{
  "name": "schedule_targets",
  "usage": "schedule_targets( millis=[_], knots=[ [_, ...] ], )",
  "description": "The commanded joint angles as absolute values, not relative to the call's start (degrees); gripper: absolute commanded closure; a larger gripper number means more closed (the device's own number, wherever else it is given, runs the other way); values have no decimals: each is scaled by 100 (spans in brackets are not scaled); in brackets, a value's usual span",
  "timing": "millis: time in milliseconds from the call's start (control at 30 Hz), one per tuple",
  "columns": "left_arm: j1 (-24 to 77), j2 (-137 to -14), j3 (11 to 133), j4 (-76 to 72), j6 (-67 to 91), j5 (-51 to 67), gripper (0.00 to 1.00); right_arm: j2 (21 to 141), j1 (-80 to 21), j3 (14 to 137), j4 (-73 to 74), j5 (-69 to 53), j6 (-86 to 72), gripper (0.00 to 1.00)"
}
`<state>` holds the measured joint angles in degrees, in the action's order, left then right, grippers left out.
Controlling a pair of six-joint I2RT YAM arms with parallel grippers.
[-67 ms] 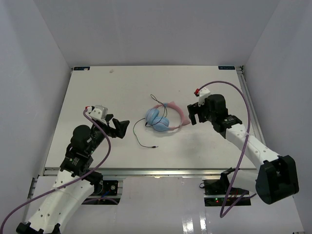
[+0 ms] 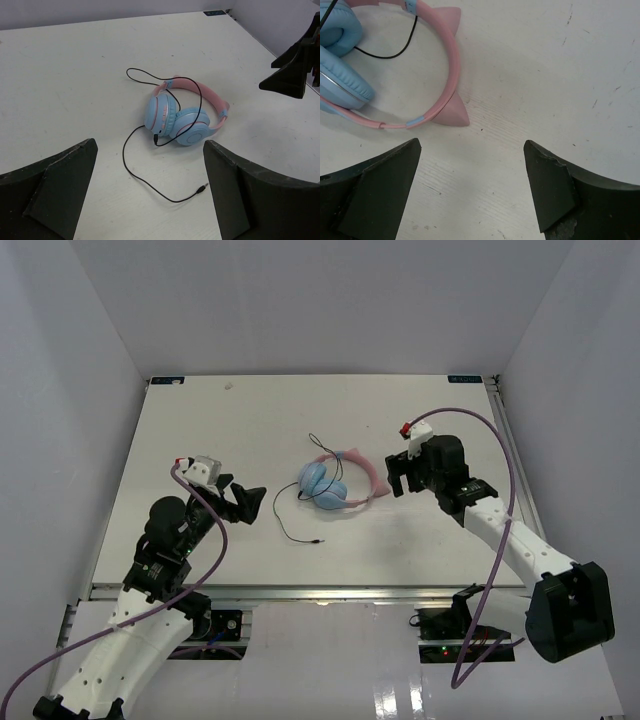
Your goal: Wrap the headphones
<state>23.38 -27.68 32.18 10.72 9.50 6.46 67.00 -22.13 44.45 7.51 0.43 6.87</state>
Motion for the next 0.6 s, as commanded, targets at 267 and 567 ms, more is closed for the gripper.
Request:
schedule_targets(
  millis=[267,567],
  knots=[
    [2338,-2921,3173,931,932,1107,2,8264,-2206,5403,1524,-3120,3818,7],
    [2347,-3051,3173,914,914,1124,2,10439,-2260,7199,1385,-2134,2298,5]
  ],
)
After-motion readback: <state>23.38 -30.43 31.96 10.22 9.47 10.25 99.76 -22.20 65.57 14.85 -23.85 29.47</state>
